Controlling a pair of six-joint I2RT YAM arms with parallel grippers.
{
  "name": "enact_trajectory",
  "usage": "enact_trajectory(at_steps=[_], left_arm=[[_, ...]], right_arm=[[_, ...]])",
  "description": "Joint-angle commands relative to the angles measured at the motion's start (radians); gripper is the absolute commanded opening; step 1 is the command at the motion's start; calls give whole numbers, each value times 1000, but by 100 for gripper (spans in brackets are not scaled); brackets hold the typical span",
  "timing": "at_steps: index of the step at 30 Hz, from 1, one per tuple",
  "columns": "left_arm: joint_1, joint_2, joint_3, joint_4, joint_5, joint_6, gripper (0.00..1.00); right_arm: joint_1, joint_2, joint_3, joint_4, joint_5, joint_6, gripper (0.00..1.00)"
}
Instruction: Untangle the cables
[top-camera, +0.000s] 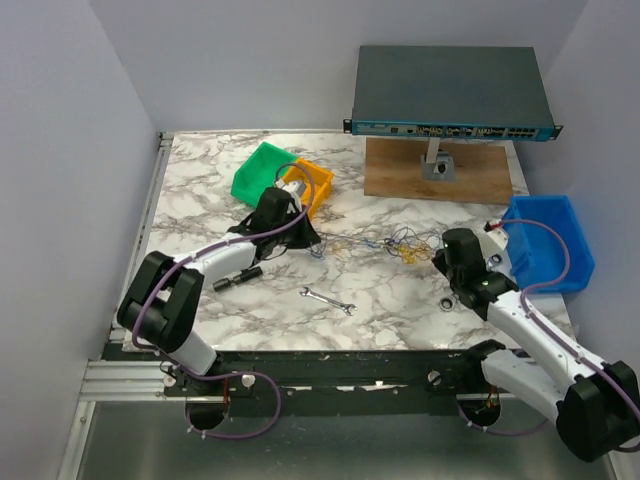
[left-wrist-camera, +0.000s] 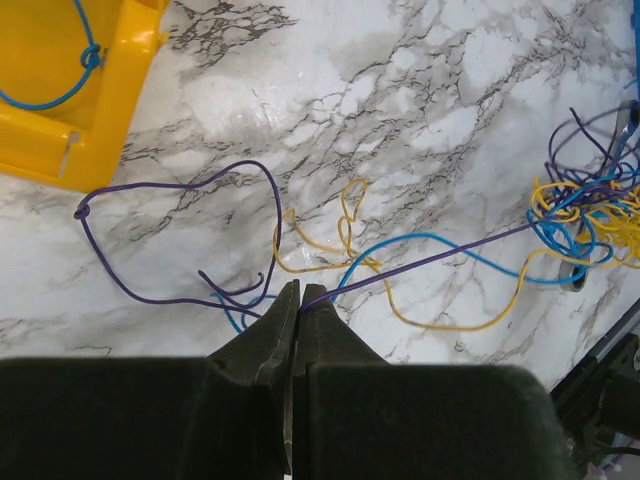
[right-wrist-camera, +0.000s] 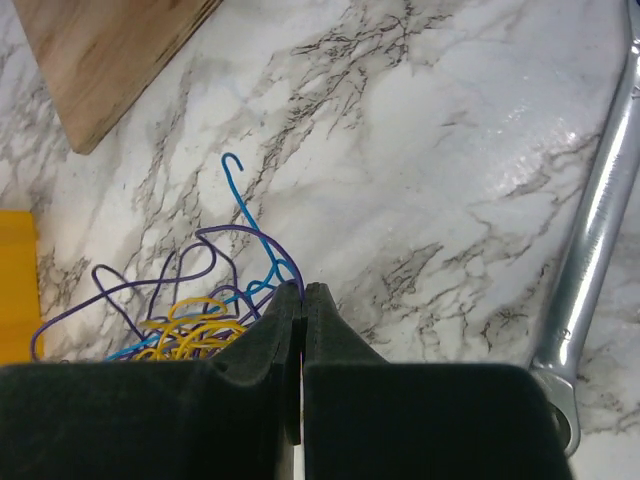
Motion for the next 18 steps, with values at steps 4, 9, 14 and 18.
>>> enact_trajectory(at_steps=[4,9,14,18], left_arm=[[67,-93,-60,48,-22,-1,0],[-81,-110,-8,37,-58,117,46],[-172,-134,-8,67,-85,176,71],[-254,-111,6,104,-30,212,73]], right_arm=[[-14,-136,-67,59,-221,-133,1],[-14,-44,-69,225,-644,-217,1],[-14,52,-50,260,-710,-204,1],[-14,43,-78,259,-638,-183,1]])
